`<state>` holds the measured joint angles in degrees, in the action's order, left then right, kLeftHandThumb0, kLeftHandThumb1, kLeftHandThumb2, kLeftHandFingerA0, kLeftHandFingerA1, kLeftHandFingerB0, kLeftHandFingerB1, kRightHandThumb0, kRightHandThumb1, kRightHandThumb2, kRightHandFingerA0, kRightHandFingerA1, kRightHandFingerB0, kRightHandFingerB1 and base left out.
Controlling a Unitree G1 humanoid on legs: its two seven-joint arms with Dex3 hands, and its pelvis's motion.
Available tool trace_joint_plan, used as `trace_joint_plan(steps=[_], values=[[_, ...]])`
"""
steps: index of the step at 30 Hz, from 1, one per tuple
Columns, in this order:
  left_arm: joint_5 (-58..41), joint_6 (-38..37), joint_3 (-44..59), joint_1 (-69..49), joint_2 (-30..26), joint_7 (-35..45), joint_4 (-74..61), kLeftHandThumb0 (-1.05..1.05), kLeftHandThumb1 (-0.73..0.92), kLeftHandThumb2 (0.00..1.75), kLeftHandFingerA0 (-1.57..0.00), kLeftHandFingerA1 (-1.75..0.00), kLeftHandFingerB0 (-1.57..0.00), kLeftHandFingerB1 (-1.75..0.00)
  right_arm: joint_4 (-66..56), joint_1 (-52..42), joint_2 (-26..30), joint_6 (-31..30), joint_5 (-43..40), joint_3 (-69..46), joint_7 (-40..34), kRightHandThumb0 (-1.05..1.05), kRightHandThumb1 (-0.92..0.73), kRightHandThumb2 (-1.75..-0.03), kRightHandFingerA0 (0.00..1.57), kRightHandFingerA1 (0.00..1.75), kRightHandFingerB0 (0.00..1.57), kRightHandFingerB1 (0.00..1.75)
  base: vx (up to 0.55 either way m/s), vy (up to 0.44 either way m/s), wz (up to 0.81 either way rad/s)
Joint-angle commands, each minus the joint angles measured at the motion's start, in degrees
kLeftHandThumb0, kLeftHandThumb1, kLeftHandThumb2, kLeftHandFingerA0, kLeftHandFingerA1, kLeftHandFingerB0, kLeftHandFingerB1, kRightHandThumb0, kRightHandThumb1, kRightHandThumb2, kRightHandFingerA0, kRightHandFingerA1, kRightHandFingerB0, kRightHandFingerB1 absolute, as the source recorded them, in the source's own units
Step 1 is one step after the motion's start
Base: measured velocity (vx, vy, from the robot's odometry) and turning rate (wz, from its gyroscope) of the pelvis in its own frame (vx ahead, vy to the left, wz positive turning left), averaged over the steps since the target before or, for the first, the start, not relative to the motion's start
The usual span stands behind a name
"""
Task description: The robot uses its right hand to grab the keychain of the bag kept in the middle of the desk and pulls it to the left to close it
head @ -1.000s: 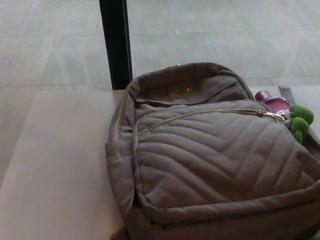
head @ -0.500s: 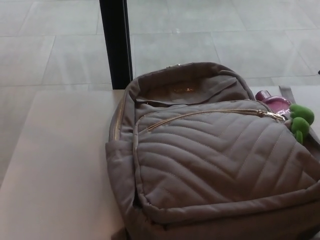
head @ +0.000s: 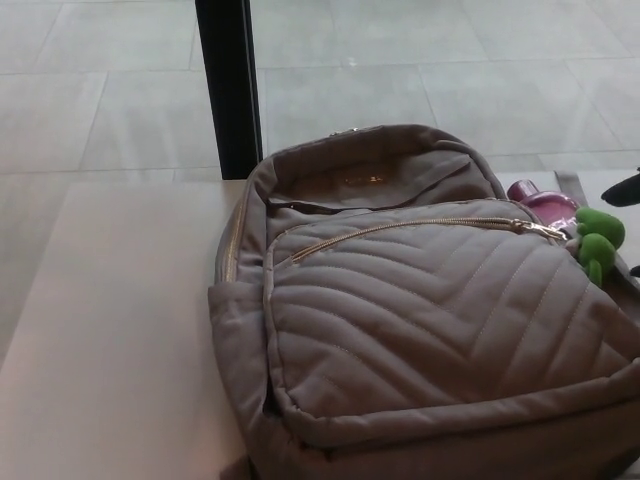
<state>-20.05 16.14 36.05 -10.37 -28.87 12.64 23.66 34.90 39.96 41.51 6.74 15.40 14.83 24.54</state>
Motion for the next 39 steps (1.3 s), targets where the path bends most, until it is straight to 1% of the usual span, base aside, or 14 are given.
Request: trace_joint_plan(steps=[1,3,4,9,15,18,19,20,25,26,29,30,36,39], values=[[1.7,-3.0,-0.8,-0.8,-0.7,0.7,1.4,-0.31,0.54,0.56,-0.73,-0.67,-0.61,-0.60,0.2,-0.1,-0.6,0.3,2.7,1.2,1.9,-0.56,-0.58,-0.58,0.27,0.38,0.30,0.30,0.00,0.000,0.00],[1.9,-4.8,-1.1,-0.7,-0.6,1.4,3.1,-0.31,0.54,0.55,-0.74,-0.66,-0.62,-0.59,-1.2,-0.6,-0.5,0.8,3.0,1.6,2.4,-0.56,-0.58,-0.58,0.27,0.41,0.29,0.30,0.00,0.000,0.00],[2.2,-5.7,-1.4,-0.5,-0.7,1.8,4.4,-0.32,0.36,0.84,-0.68,-0.74,-0.52,-0.66,-1.7,-0.8,-0.8,0.9,2.8,1.6,2.8,-0.57,-0.59,-0.58,0.28,0.41,0.28,0.29,0.00,0.000,0.00],[1.9,-6.5,-1.6,-0.3,-0.6,2.2,6.1,-0.31,0.55,0.55,-0.71,-0.65,-0.61,-0.58,-3.3,-0.8,-1.7,0.0,4.4,2.3,2.5,-0.62,-0.46,-0.80,0.29,0.53,0.17,0.41,0.00,0.000,0.00],[3.0,-6.0,-2.2,-0.7,-0.5,0.6,5.5,-0.32,0.38,0.84,-0.70,-0.75,-0.53,-0.66,-3.7,-0.6,-3.1,-0.2,5.4,2.7,2.0,-0.60,-0.57,-0.57,0.35,0.48,0.22,0.28,0.00,0.000,0.00],[2.7,-6.5,-2.0,0.2,-0.7,1.1,8.1,-0.30,0.38,0.85,-0.71,-0.75,-0.53,-0.66,-4.2,-1.2,-3.6,-0.7,6.0,2.8,2.3,-0.69,-0.49,-0.81,0.39,0.55,0.16,0.40,0.00,0.000,0.00],[2.6,-6.5,-2.0,0.3,-0.7,1.0,8.2,-0.30,0.56,0.56,-0.75,-0.66,-0.62,-0.59,-4.3,-1.3,-3.6,-0.2,6.2,3.0,2.3,-0.68,-0.49,-0.81,0.43,0.57,0.15,0.40,0.00,0.000,0.00],[2.4,-6.0,-1.9,-0.1,-0.5,1.0,7.3,-0.28,0.56,0.56,-0.76,-0.66,-0.61,-0.59,-4.6,-1.5,-3.6,-0.3,6.3,3.2,2.6,-0.59,-0.60,-0.59,0.51,0.49,0.21,0.28,0.00,0.000,0.00],[3.3,-6.6,-2.5,-0.5,-0.4,0.5,7.9,-0.28,0.58,0.56,-0.76,-0.65,-0.61,-0.58,-6.1,-2.8,-3.7,-1.1,6.8,3.6,3.7,-0.59,-0.61,-0.59,0.68,0.58,0.19,0.28,0.00,0.000,0.00],[3.1,-6.7,-2.3,-0.5,0.1,-0.1,8.1,-0.30,0.39,0.85,-0.73,-0.76,-0.54,-0.67,-7.4,-3.5,-3.5,-2.5,8.5,4.6,3.5,-0.61,-0.48,-0.81,0.74,0.78,0.16,0.42,0.00,0.000,0.00],[3.1,-7.3,-2.4,-0.6,0.1,0.0,8.7,-0.31,0.39,0.85,-0.74,-0.77,-0.55,-0.68,-8.5,-4.2,-3.6,-3.1,9.1,4.6,3.2,-0.50,-0.61,-0.58,0.79,0.94,0.26,0.30,0.00,0.000,0.00],[3.4,-7.7,-2.5,-0.7,0.0,0.1,9.1,-0.31,0.40,0.84,-0.75,-0.78,-0.57,-0.68,-8.6,-4.8,-3.8,-2.8,9.6,4.8,2.3,-0.27,-0.68,-0.60,0.81,1.31,0.42,0.36,0.00,0.000,0.00],[3.9,-9.1,-3.0,-0.2,-0.6,0.4,12.4,-0.29,0.42,0.86,-0.72,-0.76,-0.56,-0.67,-8.8,-6.6,-4.0,-1.3,11.4,5.0,-1.3,-0.25,-0.74,-0.74,0.81,1.56,0.88,0.67,0.00,0.000,0.00],[4.4,-10.7,-3.4,-0.2,-0.6,0.6,13.9,-0.30,0.41,0.85,-0.73,-0.76,-0.57,-0.68,-8.0,-7.9,-4.7,2.3,11.2,4.1,-5.8,-0.20,-0.72,-0.84,0.89,1.39,0.85,0.91,0.00,0.000,0.00]])
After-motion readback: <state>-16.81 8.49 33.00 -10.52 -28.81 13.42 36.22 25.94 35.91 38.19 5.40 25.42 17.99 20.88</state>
